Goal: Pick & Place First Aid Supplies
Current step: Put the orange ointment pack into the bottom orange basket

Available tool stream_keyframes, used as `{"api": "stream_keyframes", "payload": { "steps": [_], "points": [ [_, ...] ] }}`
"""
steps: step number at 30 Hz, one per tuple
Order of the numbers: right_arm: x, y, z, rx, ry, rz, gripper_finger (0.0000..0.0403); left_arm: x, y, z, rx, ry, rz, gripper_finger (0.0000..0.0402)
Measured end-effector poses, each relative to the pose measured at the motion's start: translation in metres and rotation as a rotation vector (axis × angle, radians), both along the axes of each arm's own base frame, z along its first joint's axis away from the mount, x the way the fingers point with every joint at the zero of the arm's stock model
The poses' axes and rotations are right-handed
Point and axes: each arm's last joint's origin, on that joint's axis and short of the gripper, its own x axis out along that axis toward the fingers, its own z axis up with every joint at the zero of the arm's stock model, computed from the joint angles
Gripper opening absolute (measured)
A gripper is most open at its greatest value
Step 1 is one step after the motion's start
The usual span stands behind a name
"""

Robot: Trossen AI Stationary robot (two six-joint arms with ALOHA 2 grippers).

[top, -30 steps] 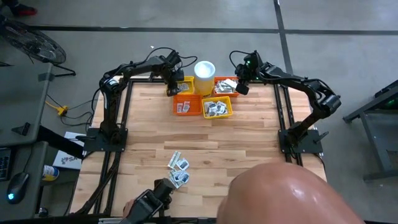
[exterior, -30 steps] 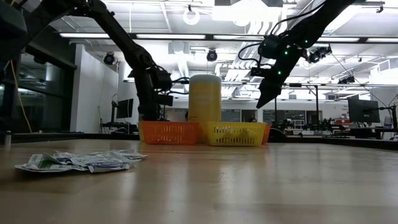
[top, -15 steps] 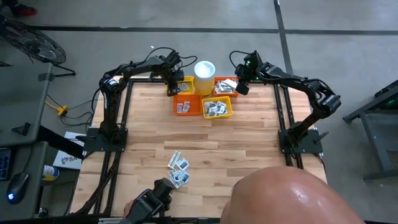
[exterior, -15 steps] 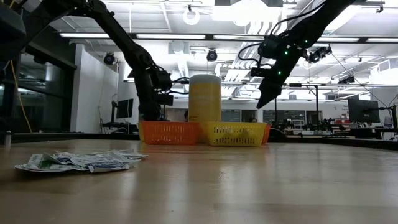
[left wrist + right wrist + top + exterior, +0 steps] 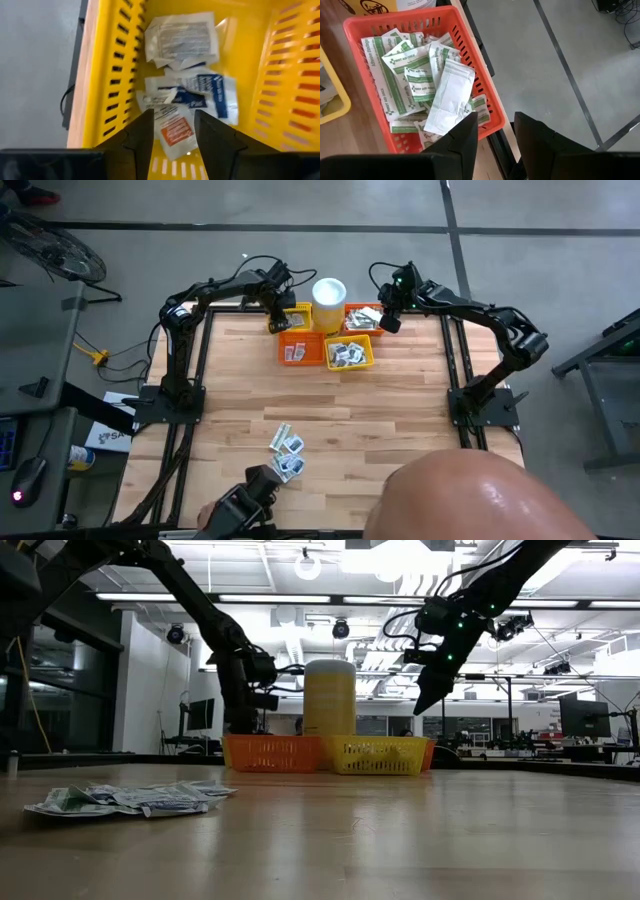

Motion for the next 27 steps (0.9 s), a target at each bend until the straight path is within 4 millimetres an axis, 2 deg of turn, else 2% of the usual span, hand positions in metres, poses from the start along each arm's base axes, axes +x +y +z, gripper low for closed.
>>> {"api": "stream_keyframes", "payload": {
  "steps": [8,14,27],
  "points": [
    [0.0,0.0,0.0,0.0,0.0,0.0,0.0122,0.001,-0.001,-0.0001,0.048,0.048,-0.058,0.014],
    [0.0001,0.0,0.0001,0.001,-0.001,-0.001,0.0122,0.0042,0.0019,0.0015,0.083,0.01,-0.091,0.014],
    [-0.0001,0.0003,-0.0002,0.008,-0.003,-0.007,0.0122,0.0053,0.0017,-0.0057,0.041,-0.003,-0.085,0.014]
  ]
}}
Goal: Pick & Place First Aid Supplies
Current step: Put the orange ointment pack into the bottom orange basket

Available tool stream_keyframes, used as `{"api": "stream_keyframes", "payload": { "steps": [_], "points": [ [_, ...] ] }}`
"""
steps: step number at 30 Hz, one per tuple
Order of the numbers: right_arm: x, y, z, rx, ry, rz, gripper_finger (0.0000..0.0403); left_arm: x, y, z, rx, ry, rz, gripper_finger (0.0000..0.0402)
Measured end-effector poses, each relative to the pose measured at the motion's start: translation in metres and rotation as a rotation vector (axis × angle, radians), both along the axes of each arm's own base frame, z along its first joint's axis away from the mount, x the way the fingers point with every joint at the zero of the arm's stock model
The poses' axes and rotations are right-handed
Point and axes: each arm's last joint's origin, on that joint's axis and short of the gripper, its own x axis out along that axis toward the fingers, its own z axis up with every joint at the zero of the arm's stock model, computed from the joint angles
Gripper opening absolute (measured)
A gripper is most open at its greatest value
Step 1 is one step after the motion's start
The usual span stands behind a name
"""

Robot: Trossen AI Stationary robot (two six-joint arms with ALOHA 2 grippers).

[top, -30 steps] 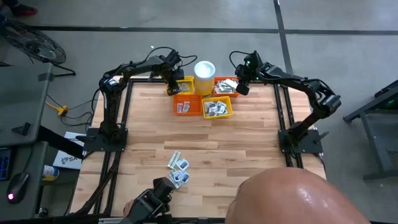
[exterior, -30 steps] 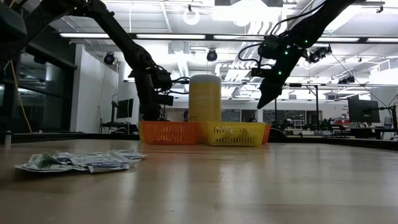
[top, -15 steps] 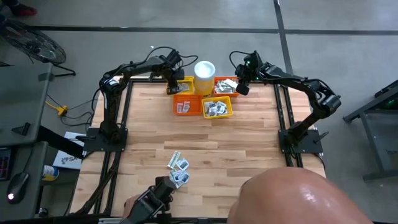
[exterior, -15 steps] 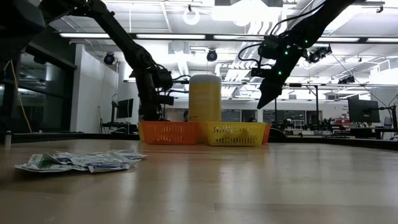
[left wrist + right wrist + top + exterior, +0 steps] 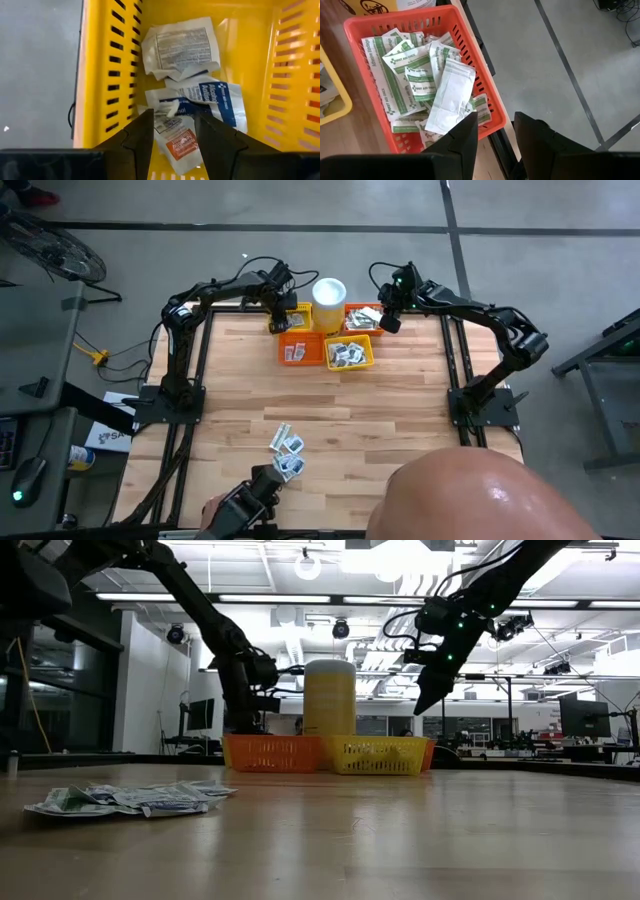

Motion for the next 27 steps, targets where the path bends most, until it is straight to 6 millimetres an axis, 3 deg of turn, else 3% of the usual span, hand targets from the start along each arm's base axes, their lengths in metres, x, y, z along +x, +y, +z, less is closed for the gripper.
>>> {"api": "stream_keyframes", "payload": {
  "steps": [7,16,27],
  "points": [
    [0.0,0.0,0.0001,0.0,-0.001,-0.001,0.0122,0.0009,0.0011,0.0001,0.004,-0.013,0.022,0.0132],
    [-0.0001,-0.0001,0.0001,0.0,-0.001,-0.001,0.0122,0.0004,0.0005,-0.0002,-0.003,-0.009,0.024,0.006],
    [0.0,-0.0001,0.0001,0.0,-0.001,-0.001,0.0122,-0.0009,-0.001,-0.0009,-0.023,0.005,0.035,0.0003]
  ]
}}
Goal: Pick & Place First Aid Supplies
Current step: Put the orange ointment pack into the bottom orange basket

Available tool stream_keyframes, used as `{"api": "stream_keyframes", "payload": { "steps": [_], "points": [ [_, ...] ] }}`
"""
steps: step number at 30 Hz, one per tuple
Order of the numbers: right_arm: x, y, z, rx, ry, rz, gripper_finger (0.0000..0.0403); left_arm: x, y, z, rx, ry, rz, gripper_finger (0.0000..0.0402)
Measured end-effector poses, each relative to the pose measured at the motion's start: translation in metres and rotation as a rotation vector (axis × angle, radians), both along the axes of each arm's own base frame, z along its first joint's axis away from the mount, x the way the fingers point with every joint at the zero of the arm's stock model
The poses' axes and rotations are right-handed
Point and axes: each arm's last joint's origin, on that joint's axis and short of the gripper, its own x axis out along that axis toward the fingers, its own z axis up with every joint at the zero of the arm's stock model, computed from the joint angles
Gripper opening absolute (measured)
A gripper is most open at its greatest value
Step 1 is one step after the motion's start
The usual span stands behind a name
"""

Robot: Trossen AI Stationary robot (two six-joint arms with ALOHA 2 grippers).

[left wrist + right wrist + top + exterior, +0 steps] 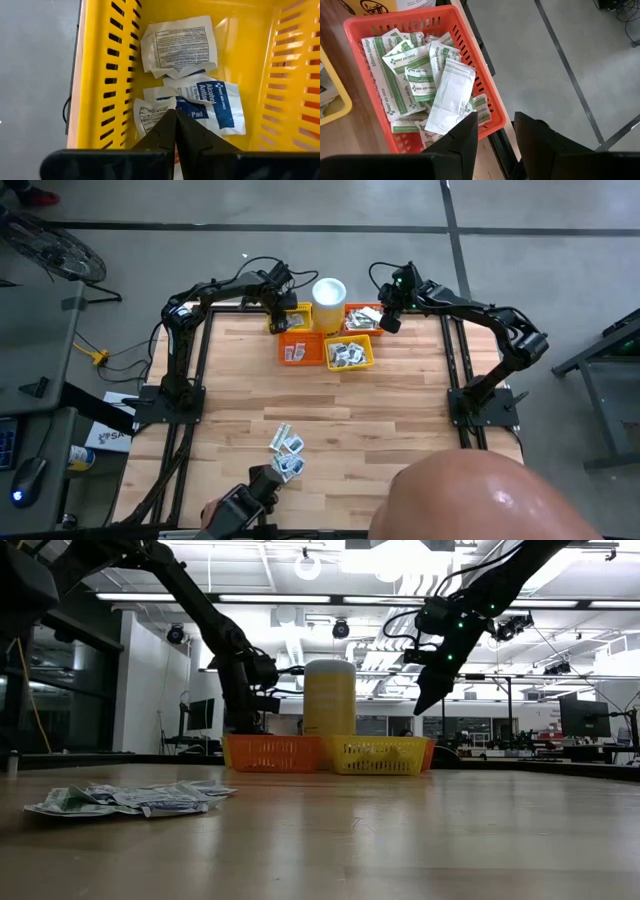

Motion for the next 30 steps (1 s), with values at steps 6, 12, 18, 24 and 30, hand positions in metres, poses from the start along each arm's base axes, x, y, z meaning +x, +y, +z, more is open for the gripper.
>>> {"api": "stream_keyframes", "payload": {
  "steps": [6,12,18,24,30],
  "points": [
    [0.0,0.0,0.0,0.0,0.0,0.0,0.0122,-0.001,-0.001,0.007,0.011,-0.01,0.025,0.0001],
    [0.0,0.0,0.0,0.0,0.0,0.0,0.0122,-0.001,-0.001,0.028,0.021,-0.026,0.042,0.0001],
    [0.0,0.0,0.0,0.001,0.0,0.0,0.0122,-0.001,-0.001,0.043,0.029,-0.043,0.05,0.0],
    [0.0,0.0,0.0,0.0,0.0,0.001,0.0122,-0.006,-0.007,0.023,0.031,-0.002,-0.096,0.0011],
    [0.0,0.001,0.0,0.009,0.001,0.005,0.0122,-0.007,-0.011,0.008,0.096,-0.005,-0.292,0.0085]
  ]
}}
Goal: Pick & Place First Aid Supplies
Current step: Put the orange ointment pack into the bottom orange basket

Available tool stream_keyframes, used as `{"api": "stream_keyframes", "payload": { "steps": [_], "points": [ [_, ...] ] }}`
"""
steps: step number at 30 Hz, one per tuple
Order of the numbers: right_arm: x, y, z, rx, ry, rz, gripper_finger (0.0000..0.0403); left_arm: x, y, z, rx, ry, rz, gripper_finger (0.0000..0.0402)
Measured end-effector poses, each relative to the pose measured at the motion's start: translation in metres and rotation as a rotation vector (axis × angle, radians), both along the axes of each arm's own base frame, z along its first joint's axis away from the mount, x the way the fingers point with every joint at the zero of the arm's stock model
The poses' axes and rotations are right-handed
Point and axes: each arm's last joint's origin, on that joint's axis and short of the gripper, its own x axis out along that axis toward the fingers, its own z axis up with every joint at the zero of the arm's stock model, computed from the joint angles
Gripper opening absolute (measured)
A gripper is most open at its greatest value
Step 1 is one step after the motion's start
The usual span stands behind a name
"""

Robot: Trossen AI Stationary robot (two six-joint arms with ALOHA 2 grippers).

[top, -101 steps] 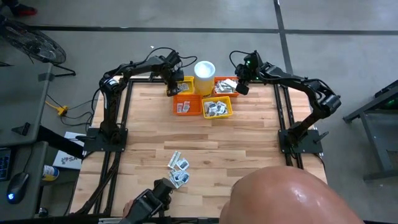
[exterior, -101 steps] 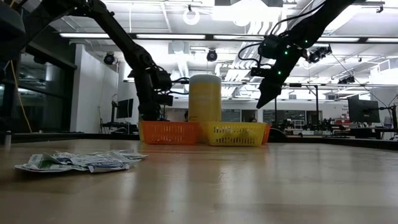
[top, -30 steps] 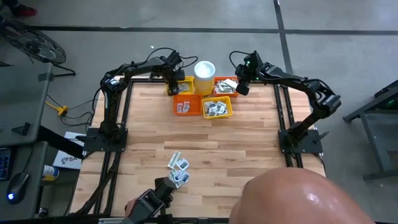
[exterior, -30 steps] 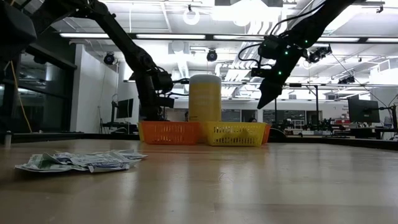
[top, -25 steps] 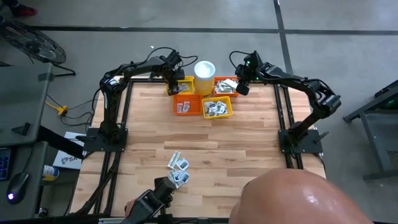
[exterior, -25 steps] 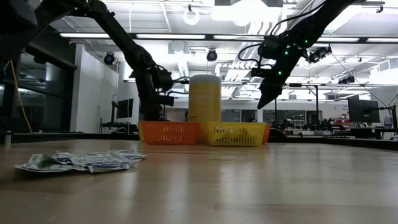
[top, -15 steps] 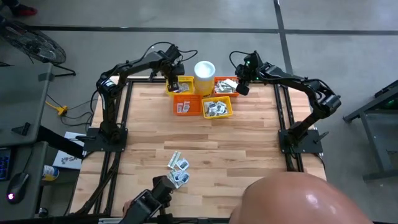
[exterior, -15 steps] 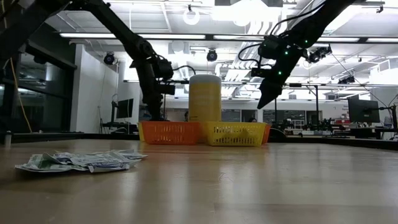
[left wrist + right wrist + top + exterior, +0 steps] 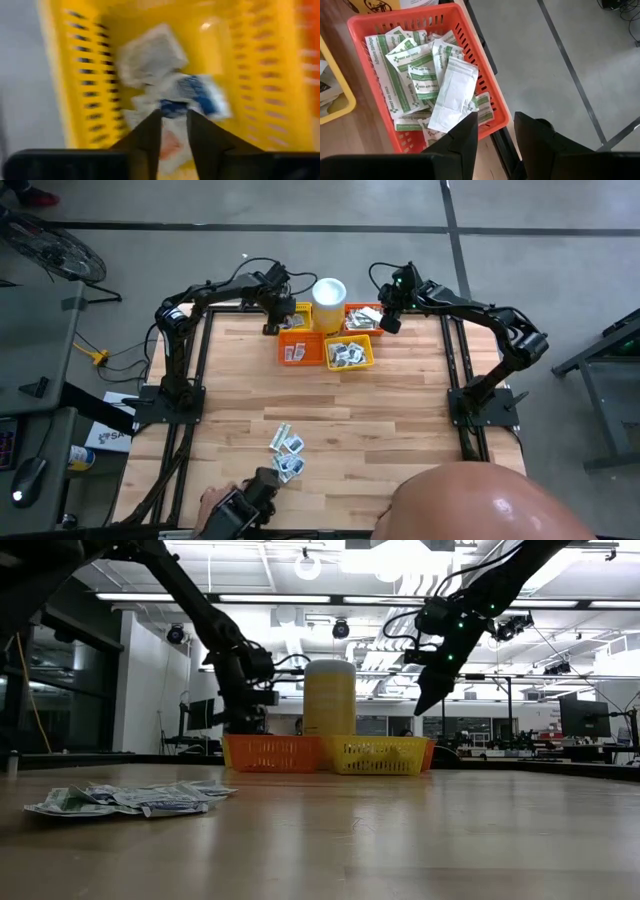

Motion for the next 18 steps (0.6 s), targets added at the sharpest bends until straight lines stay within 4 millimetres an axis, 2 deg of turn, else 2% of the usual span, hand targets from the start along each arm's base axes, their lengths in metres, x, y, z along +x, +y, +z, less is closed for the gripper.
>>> {"api": "stream_keyframes", "payload": {
  "steps": [5,8,13,18],
  "points": [
    [0.0,0.001,-0.001,0.008,0.006,0.0,0.0122,0.003,0.005,0.001,0.042,-0.034,0.059,0.0151],
    [-0.001,0.001,-0.001,0.011,0.009,0.0,0.0122,0.002,0.005,0.001,0.041,-0.025,0.088,0.017],
    [-0.001,0.001,-0.001,0.011,0.009,0.0,0.0122,0.002,0.005,0.0,0.03,-0.027,0.112,0.0169],
    [-0.001,0.001,-0.001,0.012,0.009,0.0,0.0122,0.003,0.007,-0.014,0.004,-0.004,0.138,0.015]
  ]
}}
